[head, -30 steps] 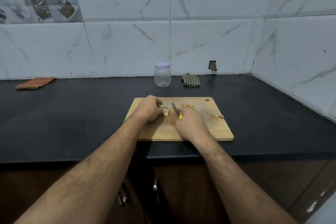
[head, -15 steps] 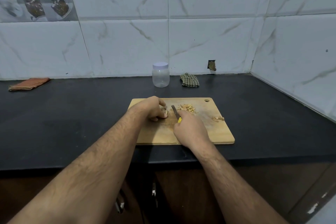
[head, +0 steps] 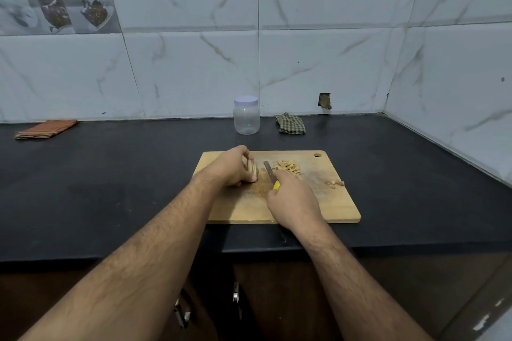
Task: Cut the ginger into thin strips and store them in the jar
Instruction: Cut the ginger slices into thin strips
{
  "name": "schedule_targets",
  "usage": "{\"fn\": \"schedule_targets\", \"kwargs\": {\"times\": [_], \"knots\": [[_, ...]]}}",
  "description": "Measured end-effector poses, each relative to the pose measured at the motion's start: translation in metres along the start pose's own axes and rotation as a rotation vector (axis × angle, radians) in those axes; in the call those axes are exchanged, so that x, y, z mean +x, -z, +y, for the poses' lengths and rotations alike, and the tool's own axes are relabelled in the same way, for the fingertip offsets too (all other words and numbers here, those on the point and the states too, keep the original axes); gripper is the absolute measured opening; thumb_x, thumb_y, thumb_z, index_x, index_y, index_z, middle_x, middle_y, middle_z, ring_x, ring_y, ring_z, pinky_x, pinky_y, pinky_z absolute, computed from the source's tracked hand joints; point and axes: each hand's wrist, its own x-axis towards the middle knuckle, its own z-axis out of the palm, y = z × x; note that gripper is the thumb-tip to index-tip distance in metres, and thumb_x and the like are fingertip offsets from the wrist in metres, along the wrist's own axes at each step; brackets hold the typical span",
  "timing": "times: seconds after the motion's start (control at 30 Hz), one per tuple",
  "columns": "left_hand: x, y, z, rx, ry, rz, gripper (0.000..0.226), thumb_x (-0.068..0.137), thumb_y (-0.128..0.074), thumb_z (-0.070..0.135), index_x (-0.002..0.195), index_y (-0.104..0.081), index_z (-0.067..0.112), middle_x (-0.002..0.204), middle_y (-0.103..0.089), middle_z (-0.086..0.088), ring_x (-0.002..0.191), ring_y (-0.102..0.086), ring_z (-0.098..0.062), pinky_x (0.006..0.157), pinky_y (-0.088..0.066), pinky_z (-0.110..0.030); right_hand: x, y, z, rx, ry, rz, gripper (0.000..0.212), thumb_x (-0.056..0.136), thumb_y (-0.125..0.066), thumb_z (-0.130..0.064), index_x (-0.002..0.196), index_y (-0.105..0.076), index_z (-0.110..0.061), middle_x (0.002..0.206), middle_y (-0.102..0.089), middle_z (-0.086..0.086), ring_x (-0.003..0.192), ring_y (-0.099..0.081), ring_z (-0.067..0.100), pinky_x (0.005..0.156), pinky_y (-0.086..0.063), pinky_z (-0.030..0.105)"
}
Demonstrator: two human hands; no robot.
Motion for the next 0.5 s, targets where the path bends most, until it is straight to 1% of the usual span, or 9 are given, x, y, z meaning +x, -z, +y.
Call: {"fn": "schedule_targets", "kwargs": {"times": [0.13, 0.2, 0.3, 0.37, 0.43, 0.5], "knots": [[-0.009, -0.004, -0.005, 0.036, -0.069, 0.112, 0.046, 0.076, -0.083, 0.019, 0.112, -0.055, 0.027, 0.088, -0.064, 0.003, 0.081, -0.061, -0.013, 0.076, -0.051, -0.029, -0.002, 0.001, 0.000, 0.010, -0.009, -0.002, 0.051, 0.094, -0.048, -0.019, 0.145, -0.046, -0.025, 0.135, -0.059, -0.001, 0.120, -0.055, 0.022, 0.094, -0.048, 0.035], [-0.013, -0.006, -0.007, -0.012, -0.075, 0.155, 0.043, 0.074, -0.085, 0.018, 0.108, -0.058, 0.025, 0.085, -0.064, 0.003, 0.079, -0.061, -0.014, 0.076, -0.051, -0.032, -0.004, 0.002, -0.001, 0.017, -0.014, -0.004, 0.051, 0.094, -0.048, -0.018, 0.144, -0.047, -0.025, 0.134, -0.060, -0.001, 0.120, -0.056, 0.022, 0.093, -0.048, 0.036], [-0.019, -0.008, -0.009, -0.152, -0.033, 0.123, 0.034, 0.078, -0.081, 0.012, 0.106, -0.064, 0.020, 0.081, -0.070, -0.002, 0.065, -0.059, -0.015, 0.067, -0.052, -0.031, -0.009, 0.005, -0.003, 0.040, -0.020, -0.021, 0.051, 0.094, -0.048, -0.018, 0.144, -0.047, -0.025, 0.136, -0.059, 0.000, 0.122, -0.055, 0.023, 0.096, -0.047, 0.036], [-0.025, -0.009, -0.007, -0.262, 0.004, 0.090, 0.026, 0.083, -0.076, 0.009, 0.106, -0.066, 0.015, 0.079, -0.070, -0.004, 0.054, -0.057, -0.012, 0.055, -0.049, -0.025, -0.012, 0.008, -0.003, 0.062, -0.013, -0.030, 0.053, 0.093, -0.048, -0.016, 0.145, -0.048, -0.024, 0.138, -0.058, 0.000, 0.125, -0.052, 0.023, 0.100, -0.045, 0.036], [-0.032, -0.012, -0.002, -0.354, 0.013, 0.051, 0.023, 0.085, -0.073, 0.004, 0.106, -0.066, 0.009, 0.075, -0.069, -0.007, 0.052, -0.059, -0.011, 0.050, -0.049, -0.022, -0.016, 0.014, -0.002, 0.083, 0.001, -0.035, 0.051, 0.093, -0.048, -0.014, 0.143, -0.049, -0.022, 0.138, -0.058, 0.002, 0.125, -0.052, 0.024, 0.100, -0.045, 0.035], [-0.037, -0.019, 0.003, -0.389, 0.020, -0.004, 0.023, 0.086, -0.070, -0.002, 0.108, -0.063, 0.004, 0.073, -0.067, -0.010, 0.054, -0.061, -0.014, 0.051, -0.054, -0.023, -0.019, 0.018, -0.001, 0.082, 0.017, -0.032, 0.049, 0.093, -0.049, -0.013, 0.141, -0.051, -0.023, 0.134, -0.060, 0.002, 0.121, -0.054, 0.024, 0.095, -0.046, 0.034]]}}
